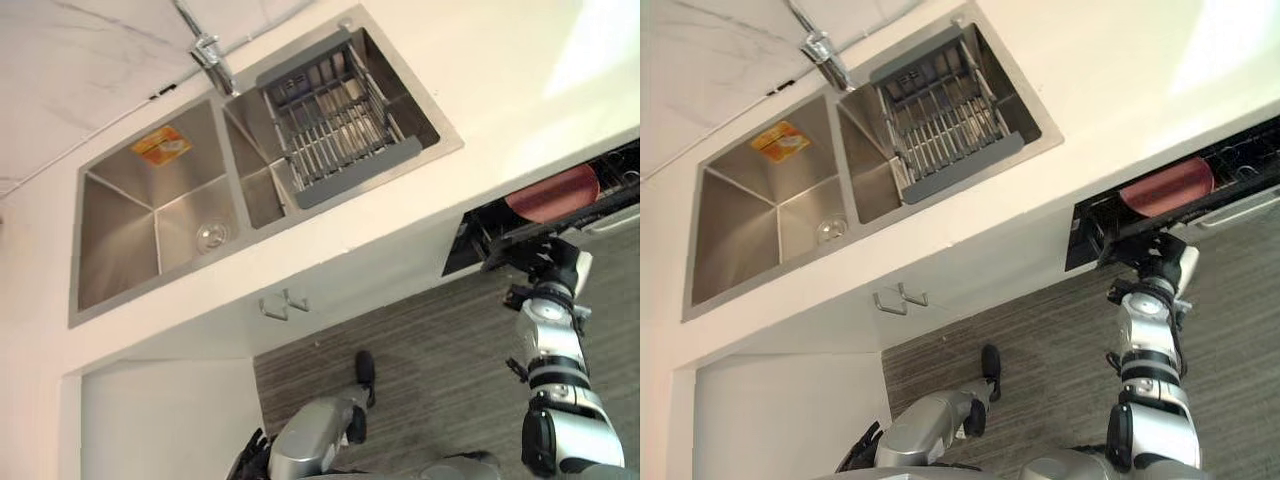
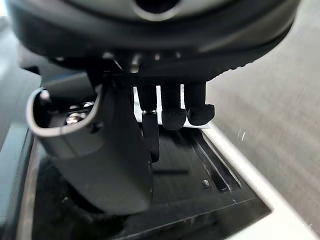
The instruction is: Walk over to the sink, pick up the cup, carry it to the dishwasher, place the cup inside the dishwasher, then close the dishwasher door
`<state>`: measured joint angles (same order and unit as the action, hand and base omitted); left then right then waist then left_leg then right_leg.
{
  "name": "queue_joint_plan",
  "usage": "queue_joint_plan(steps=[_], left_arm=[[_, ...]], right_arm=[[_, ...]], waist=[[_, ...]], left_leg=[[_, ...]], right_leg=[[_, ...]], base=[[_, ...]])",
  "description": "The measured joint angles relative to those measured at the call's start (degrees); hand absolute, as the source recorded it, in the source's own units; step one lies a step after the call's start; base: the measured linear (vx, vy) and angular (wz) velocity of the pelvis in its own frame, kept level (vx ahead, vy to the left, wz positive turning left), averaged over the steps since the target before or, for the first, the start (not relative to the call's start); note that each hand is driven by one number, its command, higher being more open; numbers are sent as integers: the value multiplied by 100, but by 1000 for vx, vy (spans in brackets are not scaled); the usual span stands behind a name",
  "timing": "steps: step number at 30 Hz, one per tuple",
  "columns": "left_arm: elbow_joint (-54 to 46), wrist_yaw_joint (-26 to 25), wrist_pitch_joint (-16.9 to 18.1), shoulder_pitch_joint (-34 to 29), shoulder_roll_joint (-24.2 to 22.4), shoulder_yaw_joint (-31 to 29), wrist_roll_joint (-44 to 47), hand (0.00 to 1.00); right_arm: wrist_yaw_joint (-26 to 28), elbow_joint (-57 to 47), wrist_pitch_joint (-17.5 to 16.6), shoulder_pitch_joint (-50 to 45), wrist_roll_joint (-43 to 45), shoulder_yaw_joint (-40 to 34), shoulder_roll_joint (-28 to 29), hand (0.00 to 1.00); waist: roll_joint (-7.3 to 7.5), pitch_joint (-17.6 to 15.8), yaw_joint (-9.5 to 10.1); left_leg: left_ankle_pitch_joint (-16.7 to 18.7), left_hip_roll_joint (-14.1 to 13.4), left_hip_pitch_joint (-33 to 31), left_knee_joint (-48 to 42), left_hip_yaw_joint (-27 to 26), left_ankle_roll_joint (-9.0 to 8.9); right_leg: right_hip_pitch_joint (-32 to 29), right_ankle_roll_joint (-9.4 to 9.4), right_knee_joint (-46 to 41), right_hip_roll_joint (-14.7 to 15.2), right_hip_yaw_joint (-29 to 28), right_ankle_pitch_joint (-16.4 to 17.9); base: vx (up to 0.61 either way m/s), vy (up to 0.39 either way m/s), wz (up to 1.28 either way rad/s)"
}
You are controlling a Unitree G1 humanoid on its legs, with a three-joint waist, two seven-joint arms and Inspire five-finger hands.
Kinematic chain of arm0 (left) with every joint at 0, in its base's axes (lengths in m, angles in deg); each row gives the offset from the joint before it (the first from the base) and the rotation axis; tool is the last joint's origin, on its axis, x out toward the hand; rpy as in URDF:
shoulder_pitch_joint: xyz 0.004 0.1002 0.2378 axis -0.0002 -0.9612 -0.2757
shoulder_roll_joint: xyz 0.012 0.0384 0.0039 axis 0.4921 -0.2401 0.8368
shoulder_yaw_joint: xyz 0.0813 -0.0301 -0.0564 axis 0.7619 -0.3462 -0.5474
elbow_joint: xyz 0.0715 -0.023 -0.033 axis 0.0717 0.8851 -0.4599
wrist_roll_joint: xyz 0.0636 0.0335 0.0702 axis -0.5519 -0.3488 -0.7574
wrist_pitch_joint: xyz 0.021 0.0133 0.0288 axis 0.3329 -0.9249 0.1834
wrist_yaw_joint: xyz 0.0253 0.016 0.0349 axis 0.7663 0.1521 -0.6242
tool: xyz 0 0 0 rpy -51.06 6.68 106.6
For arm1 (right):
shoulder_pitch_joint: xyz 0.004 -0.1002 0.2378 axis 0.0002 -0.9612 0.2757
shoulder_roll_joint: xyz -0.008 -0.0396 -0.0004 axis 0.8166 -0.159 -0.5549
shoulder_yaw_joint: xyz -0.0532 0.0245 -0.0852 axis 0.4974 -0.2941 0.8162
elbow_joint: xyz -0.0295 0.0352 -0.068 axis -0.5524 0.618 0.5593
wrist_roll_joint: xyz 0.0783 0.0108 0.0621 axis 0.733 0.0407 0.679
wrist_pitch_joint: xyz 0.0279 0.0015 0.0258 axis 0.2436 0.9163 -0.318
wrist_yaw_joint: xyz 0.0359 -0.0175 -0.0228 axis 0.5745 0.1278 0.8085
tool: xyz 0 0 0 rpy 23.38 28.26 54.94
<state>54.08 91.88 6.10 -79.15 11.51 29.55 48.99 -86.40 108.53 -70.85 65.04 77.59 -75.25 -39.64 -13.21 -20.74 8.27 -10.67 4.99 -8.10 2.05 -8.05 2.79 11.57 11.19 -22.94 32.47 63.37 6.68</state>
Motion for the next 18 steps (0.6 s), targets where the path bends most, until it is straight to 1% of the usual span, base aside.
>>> queue_joint_plan(steps=[1,2,3,4,6,10,11,12,14,15,17,18], left_arm=[[15,27,0,11,0,-13,-52,100],[51,62,-2,17,-13,-55,-158,100],[80,64,-2,18,-20,-62,-245,100],[105,69,-1,20,-23,-70,-259,100],[254,153,11,31,-40,-176,-260,100],[372,225,106,37,-48,-225,-361,100],[455,254,165,37,-70,-290,-370,100],[503,270,172,27,-78,-327,-364,100],[608,402,143,24,-84,-450,-193,100],[634,499,54,25,-89,-509,14,100],[735,891,-347,23,-107,-765,851,100],[749,966,-413,22,-106,-839,977,100]], right_arm=[[79,83,24,85,13,96,-78,100],[271,174,57,210,52,284,-188,100],[447,209,63,308,129,337,-215,100],[454,240,66,325,147,358,-214,100],[707,395,65,290,265,540,-232,100],[849,409,22,80,519,546,-144,100],[973,347,-10,-144,642,495,-74,100],[1044,225,-132,-456,839,342,69,100],[1115,163,-176,-880,931,250,309,100],[1129,171,-174,-1034,938,211,393,100],[1187,372,-197,-1659,948,-163,744,100],[1189,468,-208,-1792,948,-238,818,100]], waist=[[-15,18,38],[-43,76,85],[-69,147,124],[-81,196,150],[-77,320,136],[-102,456,173],[-52,514,195],[-9,590,224],[45,674,238],[66,682,240],[208,706,257],[265,697,259]], left_leg=[[-12,-6,14,10,25,-16],[-29,-17,25,25,86,-36],[-45,-37,25,40,133,-57],[-59,-54,26,60,152,-75],[-86,-137,51,104,181,-112],[-126,-279,91,143,193,-170],[-136,-318,116,164,194,-186],[-136,-354,126,165,190,-211],[-134,-413,162,165,168,-250],[-129,-431,184,163,156,-268],[-93,-501,189,138,123,-337],[-92,-518,169,119,114,-343]], right_leg=[[20,21,-24,-4,19,20],[47,48,-66,-20,64,58],[64,35,-97,-45,103,101],[67,34,-103,-64,115,110],[84,1,-103,-157,115,128],[106,-35,-92,-303,95,153],[109,-43,-68,-355,76,157],[111,-54,-36,-412,24,163],[135,-54,42,-498,-53,163],[150,-54,59,-519,-64,163],[178,-54,196,-642,-123,163],[174,-54,237,-671,-147,163]], base=[[28,-114,21],[28,-98,21],[45,-127,20],[60,-127,13],[67,-130,1],[27,-99,0],[16,-74,3],[13,-70,1],[2,-67,-8],[-16,-61,-12],[-28,-36,-11],[-32,-29,-10]])
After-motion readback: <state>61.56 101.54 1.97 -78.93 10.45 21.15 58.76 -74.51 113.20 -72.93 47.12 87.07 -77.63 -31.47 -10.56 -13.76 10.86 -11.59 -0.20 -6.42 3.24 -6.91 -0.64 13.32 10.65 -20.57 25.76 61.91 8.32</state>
